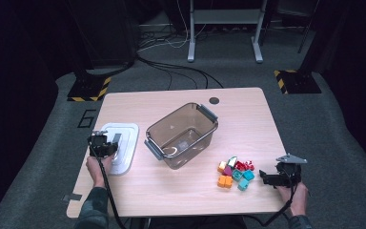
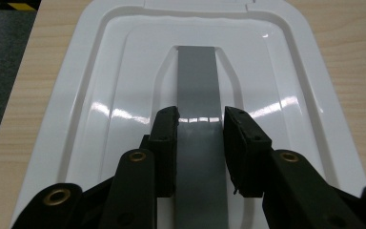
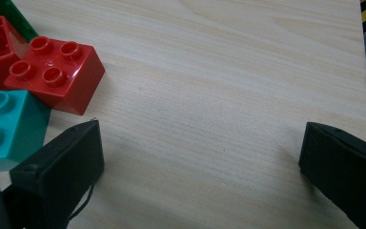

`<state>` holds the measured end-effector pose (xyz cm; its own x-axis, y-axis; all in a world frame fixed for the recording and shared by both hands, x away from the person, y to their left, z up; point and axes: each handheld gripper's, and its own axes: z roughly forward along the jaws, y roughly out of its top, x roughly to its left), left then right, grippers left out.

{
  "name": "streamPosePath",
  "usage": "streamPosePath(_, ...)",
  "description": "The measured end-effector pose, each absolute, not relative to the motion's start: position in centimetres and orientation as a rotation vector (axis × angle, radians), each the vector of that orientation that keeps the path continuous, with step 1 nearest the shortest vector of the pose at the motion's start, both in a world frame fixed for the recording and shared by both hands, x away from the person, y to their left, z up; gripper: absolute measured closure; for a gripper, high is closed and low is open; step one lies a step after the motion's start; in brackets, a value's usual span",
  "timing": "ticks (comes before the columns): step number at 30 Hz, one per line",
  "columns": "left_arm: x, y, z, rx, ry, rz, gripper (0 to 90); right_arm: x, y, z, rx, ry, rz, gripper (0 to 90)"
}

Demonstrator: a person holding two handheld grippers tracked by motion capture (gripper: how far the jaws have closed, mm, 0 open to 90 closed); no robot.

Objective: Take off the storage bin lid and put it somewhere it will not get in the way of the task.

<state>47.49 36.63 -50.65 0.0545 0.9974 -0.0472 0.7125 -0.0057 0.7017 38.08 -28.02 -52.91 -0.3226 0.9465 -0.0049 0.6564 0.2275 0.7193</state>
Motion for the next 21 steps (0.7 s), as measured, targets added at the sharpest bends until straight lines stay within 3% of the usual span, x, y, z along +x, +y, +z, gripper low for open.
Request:
streamPosePath(1,47.5,36.7,-50.7,1.773,1.713,0.649,65.9,38.1,-28.0,-52.9,1.473,2.062,0.871,0.2)
streamPosePath(4,47.4,36.8,-50.6,1.765,1.723,0.648,52.1,38.1,-28.0,-52.9,1.472,2.062,0.871,0.2)
streamPosePath(5,47.3,36.8,-50.5,1.762,1.728,0.649,52.1,38.1,-28.0,-52.9,1.472,2.062,0.871,0.2)
streamPosePath(6,47.2,36.8,-50.4,1.754,1.731,0.654,48.4,38.1,-28.0,-52.9,1.473,2.062,0.871,0.2)
streamPosePath(7,47.1,36.8,-50.2,1.764,1.732,0.645,37.4,38.1,-28.0,-52.9,1.473,2.062,0.870,0.2)
streamPosePath(9,47.0,36.7,-49.9,1.769,1.726,0.648,34.6,38.1,-28.0,-52.9,1.473,2.062,0.871,0.2)
streamPosePath(13,46.0,36.5,-48.9,1.778,1.683,0.645,18.8,38.1,-28.0,-52.9,1.473,2.062,0.872,0.2)
streamPosePath(21,43.6,35.5,-47.9,1.806,1.593,0.645,8.4,38.1,-28.0,-52.9,1.472,2.061,0.870,0.2)
